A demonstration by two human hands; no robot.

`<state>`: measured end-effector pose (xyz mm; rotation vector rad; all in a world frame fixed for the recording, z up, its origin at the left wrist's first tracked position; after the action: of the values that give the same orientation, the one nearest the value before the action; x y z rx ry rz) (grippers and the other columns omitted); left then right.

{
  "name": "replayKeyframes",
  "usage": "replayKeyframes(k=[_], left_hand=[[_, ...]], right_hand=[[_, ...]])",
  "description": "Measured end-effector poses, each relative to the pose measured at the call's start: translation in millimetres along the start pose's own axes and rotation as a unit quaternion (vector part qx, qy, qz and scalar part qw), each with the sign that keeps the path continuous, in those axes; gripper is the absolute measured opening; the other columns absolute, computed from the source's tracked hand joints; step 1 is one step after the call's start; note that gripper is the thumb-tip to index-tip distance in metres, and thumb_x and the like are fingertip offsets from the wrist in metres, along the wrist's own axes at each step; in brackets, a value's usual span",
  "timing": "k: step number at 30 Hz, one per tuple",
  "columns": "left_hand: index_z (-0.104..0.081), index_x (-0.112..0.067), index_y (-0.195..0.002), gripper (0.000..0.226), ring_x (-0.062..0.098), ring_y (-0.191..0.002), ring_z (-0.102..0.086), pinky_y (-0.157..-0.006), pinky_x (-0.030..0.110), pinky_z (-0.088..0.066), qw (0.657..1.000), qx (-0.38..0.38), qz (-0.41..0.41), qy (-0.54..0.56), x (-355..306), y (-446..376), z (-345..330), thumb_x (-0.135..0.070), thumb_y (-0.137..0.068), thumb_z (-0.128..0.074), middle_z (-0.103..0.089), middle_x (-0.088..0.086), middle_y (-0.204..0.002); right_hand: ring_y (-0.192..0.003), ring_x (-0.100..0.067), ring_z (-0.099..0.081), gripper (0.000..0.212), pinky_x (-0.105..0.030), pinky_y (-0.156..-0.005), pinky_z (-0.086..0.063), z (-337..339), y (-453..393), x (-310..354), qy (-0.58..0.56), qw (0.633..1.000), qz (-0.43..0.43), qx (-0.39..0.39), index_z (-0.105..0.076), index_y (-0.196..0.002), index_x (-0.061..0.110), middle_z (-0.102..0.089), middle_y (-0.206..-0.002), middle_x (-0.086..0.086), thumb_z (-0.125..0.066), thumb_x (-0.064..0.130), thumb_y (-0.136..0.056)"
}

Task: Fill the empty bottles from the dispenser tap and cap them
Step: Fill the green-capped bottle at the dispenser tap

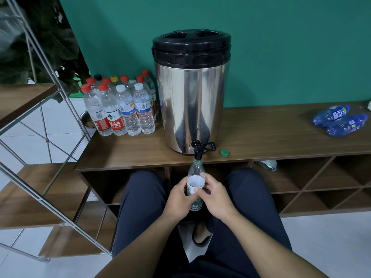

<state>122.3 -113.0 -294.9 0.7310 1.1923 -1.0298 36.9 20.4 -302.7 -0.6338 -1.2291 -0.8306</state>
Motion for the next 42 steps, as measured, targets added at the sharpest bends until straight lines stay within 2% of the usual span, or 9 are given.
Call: replayKeyframes(k=[4,9,12,30,42], left_hand=[[-0.071,-0.033,-0.138,0.048,0.011,-0.122,-0.073,-0.111,0.044,-0.058,1.000,0.001,0.001,-0.004,0.7,-0.9,0.1,-0.012,-0.097,-0.084,-0.078,-0.011,-0.129],[-0.070,-0.033,-0.139,0.048,0.009,-0.122,-0.073,-0.111,0.043,-0.058,1.000,0.000,0.001,-0.006,0.4,-0.6,0.0,-0.012,-0.097,-0.084,-0.078,-0.013,-0.128],[-0.070,-0.033,-0.139,0.048,0.009,-0.122,-0.073,-0.111,0.042,-0.058,1.000,0.002,0.002,-0.009,0.8,-0.4,0.1,-0.013,-0.097,-0.084,-0.078,-0.013,-0.128],[-0.069,-0.034,-0.140,0.049,0.005,-0.121,-0.073,-0.110,0.037,-0.058,1.000,0.003,0.007,-0.012,0.2,0.5,0.1,-0.015,-0.097,-0.085,-0.078,-0.016,-0.127],[-0.070,-0.033,-0.140,0.049,0.006,-0.121,-0.073,-0.110,0.038,-0.058,1.000,0.002,0.004,-0.018,1.9,0.0,-0.2,-0.015,-0.097,-0.085,-0.078,-0.015,-0.128]], right_hand=[[-0.127,-0.006,-0.072,0.053,-0.036,-0.114,-0.056,-0.8,-0.1,-0.4,0.000,1.000,0.002,0.003,-0.065,-0.145,0.032,-0.078,-0.132,0.015,-0.079,0.008,-0.100],[-0.126,-0.006,-0.072,0.052,-0.035,-0.113,-0.057,-0.5,1.5,2.9,-0.004,1.000,0.005,0.006,-0.066,-0.143,0.033,-0.079,-0.131,0.016,-0.078,0.006,-0.101],[-0.126,-0.005,-0.072,0.052,-0.032,-0.112,-0.056,-0.2,2.1,4.1,-0.007,1.000,0.006,0.002,-0.066,-0.138,0.040,-0.079,-0.130,0.018,-0.079,0.005,-0.101],[-0.124,0.002,-0.071,0.055,-0.018,-0.103,-0.054,0.8,6.0,11.1,0.000,1.000,0.006,-0.008,-0.063,-0.129,0.052,-0.076,-0.126,0.030,-0.079,0.006,-0.102],[-0.124,-0.001,-0.072,0.054,-0.024,-0.109,-0.055,0.0,5.5,10.8,0.000,1.000,0.012,-0.008,-0.064,-0.129,0.049,-0.077,-0.128,0.027,-0.078,0.006,-0.101]])
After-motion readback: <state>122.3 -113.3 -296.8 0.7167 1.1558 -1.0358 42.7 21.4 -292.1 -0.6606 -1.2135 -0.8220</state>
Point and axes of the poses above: each hand's wrist, its own y-axis away from the middle knuckle, its own z-axis out of the back of the hand, x = y × z, the point moved 4 cm from there along -y, towards the middle knuckle
